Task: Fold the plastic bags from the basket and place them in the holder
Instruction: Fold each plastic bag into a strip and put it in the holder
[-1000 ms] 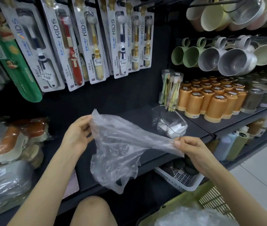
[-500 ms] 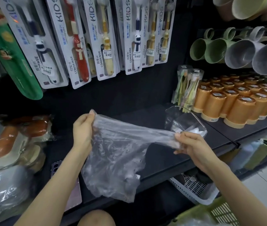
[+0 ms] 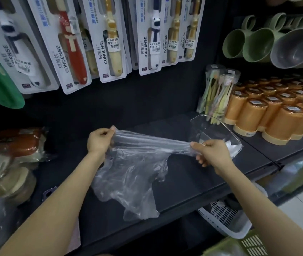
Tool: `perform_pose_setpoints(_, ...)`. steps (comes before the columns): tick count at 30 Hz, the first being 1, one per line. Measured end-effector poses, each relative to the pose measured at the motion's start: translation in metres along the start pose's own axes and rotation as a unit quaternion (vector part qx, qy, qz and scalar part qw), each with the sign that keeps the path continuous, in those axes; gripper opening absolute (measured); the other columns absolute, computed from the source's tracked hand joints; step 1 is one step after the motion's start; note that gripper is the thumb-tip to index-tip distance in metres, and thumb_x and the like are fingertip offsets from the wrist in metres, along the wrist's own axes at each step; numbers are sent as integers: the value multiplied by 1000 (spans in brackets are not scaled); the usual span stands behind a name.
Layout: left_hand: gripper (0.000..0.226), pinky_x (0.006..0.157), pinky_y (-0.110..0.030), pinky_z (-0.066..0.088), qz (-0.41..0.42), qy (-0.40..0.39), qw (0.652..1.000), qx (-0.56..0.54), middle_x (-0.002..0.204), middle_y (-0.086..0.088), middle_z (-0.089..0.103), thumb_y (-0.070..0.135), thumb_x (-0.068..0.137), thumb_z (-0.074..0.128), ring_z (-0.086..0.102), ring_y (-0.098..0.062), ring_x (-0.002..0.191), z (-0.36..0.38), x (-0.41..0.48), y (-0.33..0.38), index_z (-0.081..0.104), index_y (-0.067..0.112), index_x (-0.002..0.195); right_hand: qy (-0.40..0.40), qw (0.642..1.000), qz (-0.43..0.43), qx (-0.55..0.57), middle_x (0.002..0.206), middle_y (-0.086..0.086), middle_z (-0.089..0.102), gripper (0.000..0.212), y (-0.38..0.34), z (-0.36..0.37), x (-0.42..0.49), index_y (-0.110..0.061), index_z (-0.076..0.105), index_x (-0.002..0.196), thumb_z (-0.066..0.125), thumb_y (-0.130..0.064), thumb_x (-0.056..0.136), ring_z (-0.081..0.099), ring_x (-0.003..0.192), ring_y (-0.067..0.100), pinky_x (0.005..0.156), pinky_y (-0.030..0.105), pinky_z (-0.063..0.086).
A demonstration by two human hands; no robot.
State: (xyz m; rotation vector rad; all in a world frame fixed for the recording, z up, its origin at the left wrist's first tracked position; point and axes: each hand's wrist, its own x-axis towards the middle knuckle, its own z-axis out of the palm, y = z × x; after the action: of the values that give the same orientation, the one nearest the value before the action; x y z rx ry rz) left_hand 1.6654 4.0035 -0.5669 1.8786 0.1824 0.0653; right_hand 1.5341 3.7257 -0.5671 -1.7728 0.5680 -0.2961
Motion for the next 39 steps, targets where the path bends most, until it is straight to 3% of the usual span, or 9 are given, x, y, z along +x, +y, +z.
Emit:
perform_pose_setpoints(6, 55, 77, -42, 52, -211, -188, 935, -215, 106, -17, 63, 54, 90, 55, 63, -32, 99, -20, 1, 15, 55, 4, 113, -40, 999, 0, -32, 44, 3, 49, 42, -10, -5, 5, -14, 44, 59, 71, -32, 86, 39, 38, 13, 36, 21, 29)
perform_pose_setpoints(9, 55, 88, -40, 48, -181, -120, 970, -109, 115, -17, 58, 48, 93, 56, 57, -30, 105, -36, -10, 9, 50, 7, 129, -88, 996, 11, -1, 45, 1, 44, 35, -16, -10, -1, -12, 52, 66, 70, -35, 86, 35, 42, 12, 39, 21, 24)
perform_pose_setpoints(13, 31, 77, -35, 51, -108, -86, 985, 99, 113, -20, 62, 33, 95, 58, 59, -24, 89, -45, -43, -9, 56, 4, 107, -90, 996, 7, 3, 48, 0, 49, 29, -18, -14, -14, -13, 65, 102, 71, -35, 85, 35, 46, 12, 40, 20, 24)
perform_pose_setpoints(17, 54, 82, -35, 53, -118, -105, 985, 65, 118, -13, 58, 26, 88, 69, 59, -22, 94, -44, -75, -25, 42, 11, 132, -29, 998, -32, 36, 59, 7, 63, 76, -20, -13, -47, -27, 27, 149, 70, -30, 87, 45, 44, 8, 42, 17, 35)
perform_pose_setpoints(24, 41, 70, -28, 45, -105, -54, 992, -50, 111, -12, 63, 28, 89, 68, 59, -18, 86, -36, -95, -20, 55, 7, 122, -179, 979, -75, -67, 92, 0, 69, 54, -8, 12, -128, -30, 61, 113, 72, -55, 66, 61, 81, 7, 79, 20, 49)
perform_pose_setpoints(27, 38, 78, -32, 47, -189, -68, 967, -158, 97, -5, 64, 45, 96, 52, 60, -20, 91, -43, -101, -16, 58, 9, 108, -152, 981, -85, -83, 73, -3, 65, 14, 2, 24, -129, -24, 71, 80, 77, -36, 78, 55, 67, 6, 69, 30, 49)
perform_pose_setpoints(33, 15, 70, -27, 47, -211, -116, 956, -168, 88, -8, 64, 0, 91, 55, 58, -18, 80, -55, -121, -24, 65, 6, 100, -169, 984, -40, 50, 63, -3, 59, 23, -4, 23, -135, -7, 64, 71, 69, -22, 88, 52, 58, 5, 57, 15, 43)
perform_pose_setpoints(36, 15, 66, -26, 47, -200, -99, 959, -172, 83, -7, 61, -3, 90, 55, 53, -16, 74, -53, -121, -21, 66, 7, 93, -183, 979, -36, 79, 67, 2, 66, 19, -5, 17, -134, -7, 63, 74, 67, -20, 88, 62, 69, 9, 72, 15, 48)
perform_pose_setpoints(39, 17, 60, -23, 51, -185, -63, 962, -189, 77, -6, 63, -5, 90, 52, 56, -15, 69, -56, -111, -22, 66, 5, 88, -174, 978, -41, 112, 55, -2, 58, 17, -5, 1, -129, -6, 63, 72, 68, -15, 86, 52, 53, 5, 61, 12, 44)
